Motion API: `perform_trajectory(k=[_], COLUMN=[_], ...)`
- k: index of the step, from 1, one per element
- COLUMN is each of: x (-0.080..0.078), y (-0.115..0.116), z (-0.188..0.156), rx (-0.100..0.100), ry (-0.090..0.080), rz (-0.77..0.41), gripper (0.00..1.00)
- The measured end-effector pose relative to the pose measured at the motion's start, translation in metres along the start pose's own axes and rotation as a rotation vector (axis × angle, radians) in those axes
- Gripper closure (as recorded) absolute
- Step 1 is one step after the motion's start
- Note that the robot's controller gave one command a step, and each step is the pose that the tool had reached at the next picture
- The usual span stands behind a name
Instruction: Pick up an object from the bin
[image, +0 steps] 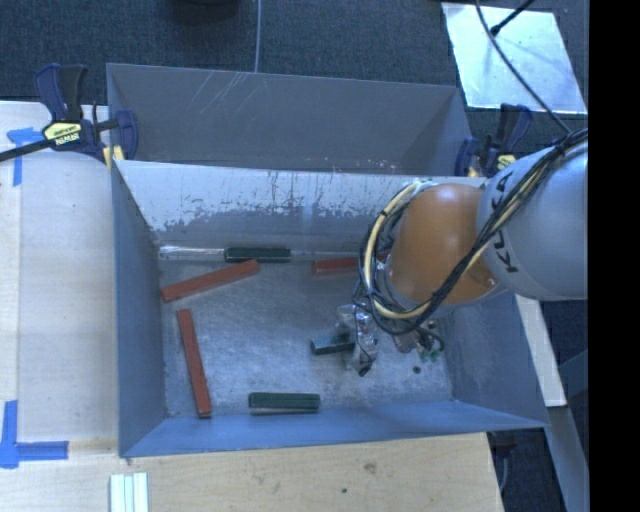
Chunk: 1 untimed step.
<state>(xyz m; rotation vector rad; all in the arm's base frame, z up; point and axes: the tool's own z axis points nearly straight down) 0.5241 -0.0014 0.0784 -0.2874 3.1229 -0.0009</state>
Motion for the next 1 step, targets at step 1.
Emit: perform_trajectory(k=[1], x=[-0.0019], y=[-0.0006], z=[-0.0610], rx=[0.001], ry=[-0.003], rz=[-0.001], gripper=[1.00])
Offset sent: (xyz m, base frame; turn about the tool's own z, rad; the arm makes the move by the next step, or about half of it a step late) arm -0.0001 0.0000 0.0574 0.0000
